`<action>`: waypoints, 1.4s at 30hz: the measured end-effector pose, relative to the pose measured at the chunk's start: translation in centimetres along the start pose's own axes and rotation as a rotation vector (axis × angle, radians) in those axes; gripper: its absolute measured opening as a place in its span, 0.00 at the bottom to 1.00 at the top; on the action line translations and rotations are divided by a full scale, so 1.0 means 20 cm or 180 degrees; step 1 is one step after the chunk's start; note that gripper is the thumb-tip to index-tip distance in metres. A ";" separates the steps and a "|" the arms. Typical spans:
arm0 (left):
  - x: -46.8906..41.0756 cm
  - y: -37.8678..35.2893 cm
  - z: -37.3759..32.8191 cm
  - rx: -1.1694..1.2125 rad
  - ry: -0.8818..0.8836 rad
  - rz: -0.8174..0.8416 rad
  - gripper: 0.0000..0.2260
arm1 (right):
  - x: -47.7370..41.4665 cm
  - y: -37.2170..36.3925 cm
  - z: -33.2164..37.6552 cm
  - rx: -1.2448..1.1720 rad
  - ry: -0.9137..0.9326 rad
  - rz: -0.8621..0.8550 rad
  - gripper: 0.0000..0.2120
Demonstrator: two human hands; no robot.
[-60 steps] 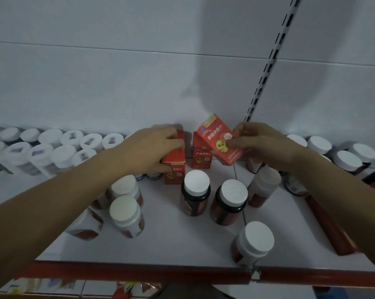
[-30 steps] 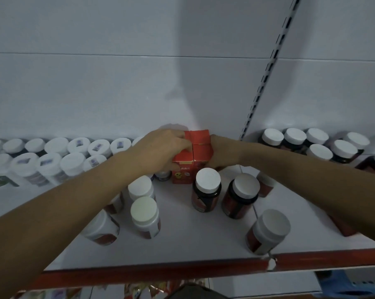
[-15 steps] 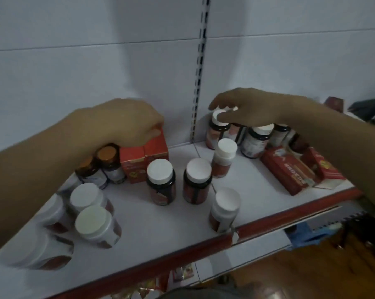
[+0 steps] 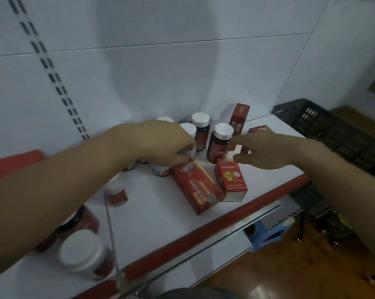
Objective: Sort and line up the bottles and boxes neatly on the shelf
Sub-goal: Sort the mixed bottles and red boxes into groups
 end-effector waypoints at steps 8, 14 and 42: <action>-0.40 -0.09 -0.28 0.0945 0.0840 0.0538 0.24 | -0.05 -0.22 -0.41 -0.1067 -0.0093 -0.0736 0.15; -0.47 -0.35 -0.39 0.1927 0.1835 0.0567 0.44 | -0.11 -0.04 -0.89 -0.1186 -0.0784 -0.2240 0.14; 0.40 -0.01 -0.10 0.2807 0.2473 -0.2887 0.36 | -0.03 0.23 0.27 -0.3213 0.1865 -0.2015 0.22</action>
Point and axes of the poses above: each hand's wrist, its own x-axis away from the middle knuckle, its own y-axis out of the back of the hand, z = x × y, the point moved 10 cm from there along -x, towards the middle knuckle, and after that the axes turned 5 degrees about y, right-handed, at the moved point
